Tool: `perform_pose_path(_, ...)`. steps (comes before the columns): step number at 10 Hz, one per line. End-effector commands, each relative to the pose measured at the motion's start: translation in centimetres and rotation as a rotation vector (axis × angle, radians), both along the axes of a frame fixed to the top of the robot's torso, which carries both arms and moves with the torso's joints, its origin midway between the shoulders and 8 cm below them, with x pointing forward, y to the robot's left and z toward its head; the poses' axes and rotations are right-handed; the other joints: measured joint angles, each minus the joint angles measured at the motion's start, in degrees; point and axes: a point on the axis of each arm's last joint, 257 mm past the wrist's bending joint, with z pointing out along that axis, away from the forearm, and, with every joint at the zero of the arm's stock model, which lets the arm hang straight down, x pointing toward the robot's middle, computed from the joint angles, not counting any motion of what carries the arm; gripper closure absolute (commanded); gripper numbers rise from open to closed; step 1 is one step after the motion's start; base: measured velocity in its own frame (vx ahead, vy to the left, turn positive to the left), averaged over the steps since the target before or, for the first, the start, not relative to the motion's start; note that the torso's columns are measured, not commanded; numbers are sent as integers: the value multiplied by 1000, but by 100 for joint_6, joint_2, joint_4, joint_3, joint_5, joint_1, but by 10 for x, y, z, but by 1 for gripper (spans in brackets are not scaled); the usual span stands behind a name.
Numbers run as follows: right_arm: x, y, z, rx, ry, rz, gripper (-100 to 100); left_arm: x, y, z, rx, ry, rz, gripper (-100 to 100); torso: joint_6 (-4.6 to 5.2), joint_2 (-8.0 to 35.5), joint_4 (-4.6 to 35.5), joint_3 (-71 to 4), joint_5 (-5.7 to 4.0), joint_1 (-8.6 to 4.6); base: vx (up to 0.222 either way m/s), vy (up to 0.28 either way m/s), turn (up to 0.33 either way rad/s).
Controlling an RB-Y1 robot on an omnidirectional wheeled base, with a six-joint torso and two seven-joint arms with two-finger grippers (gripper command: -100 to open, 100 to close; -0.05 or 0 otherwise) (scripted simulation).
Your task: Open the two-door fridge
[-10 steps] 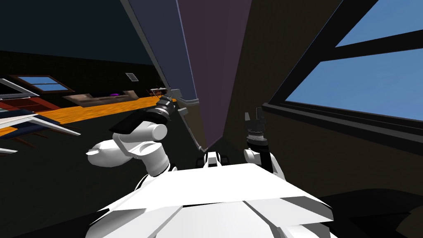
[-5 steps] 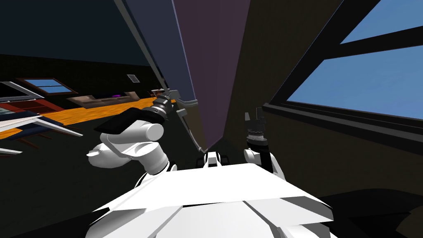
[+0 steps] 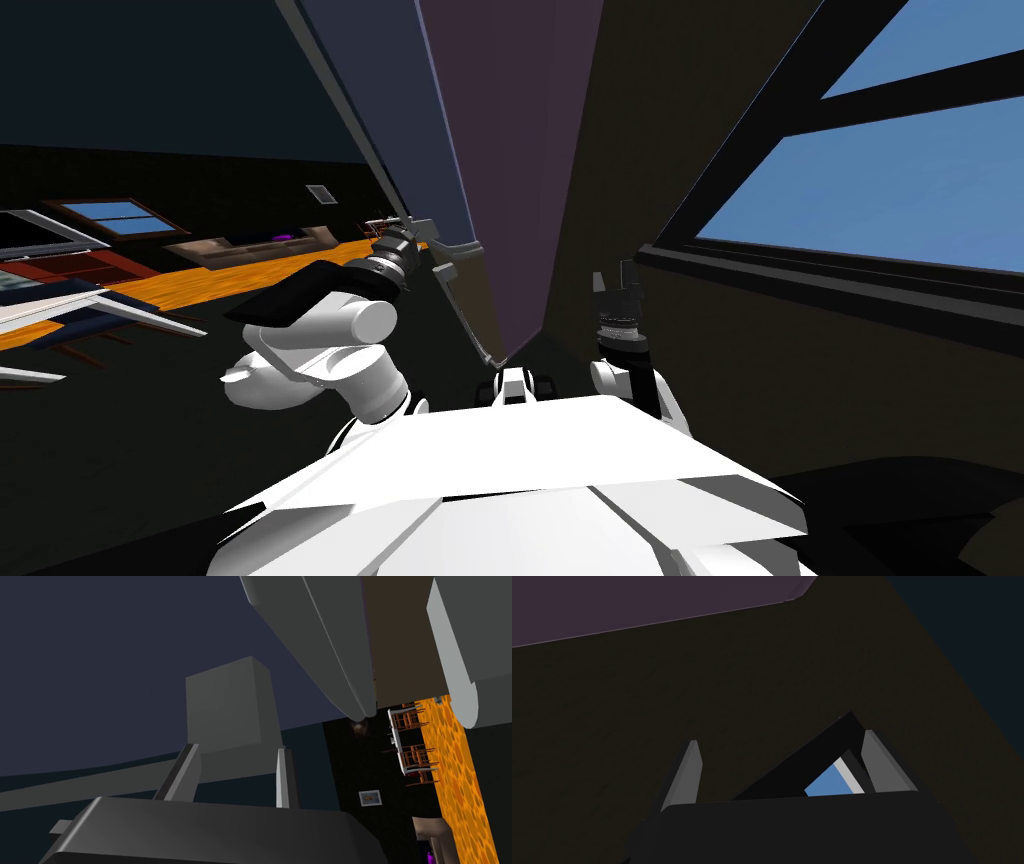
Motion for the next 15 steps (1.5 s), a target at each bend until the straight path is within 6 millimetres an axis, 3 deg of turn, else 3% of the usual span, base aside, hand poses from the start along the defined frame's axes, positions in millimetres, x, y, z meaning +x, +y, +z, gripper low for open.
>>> perform_pose_path(1, 0, 0, 0, 0, 0, 0, 0, -1, -8, 2, -1, -2, -26, 100, -4, -1, 3, -4, 0, 10, -67, 260, -32)
perform_pose_path(6, 0, 0, 0, 0, 0, 0, 0, -10, -47, 0, -7, 10, -144, 100, 11, -76, -8, -64, -24, -47, -45, 325, -59)
perform_pose_path(13, 0, 0, 0, 0, 0, 0, 0, -23, -85, -2, -9, 23, -263, 100, 3, -34, -20, -22, -9, -36, -59, 346, -58)
perform_pose_path(15, 0, 0, 0, 0, 0, 0, 0, -28, -96, 1, -8, 12, -297, 100, 2, -19, -25, -6, -27, -119, -4, 167, -34)
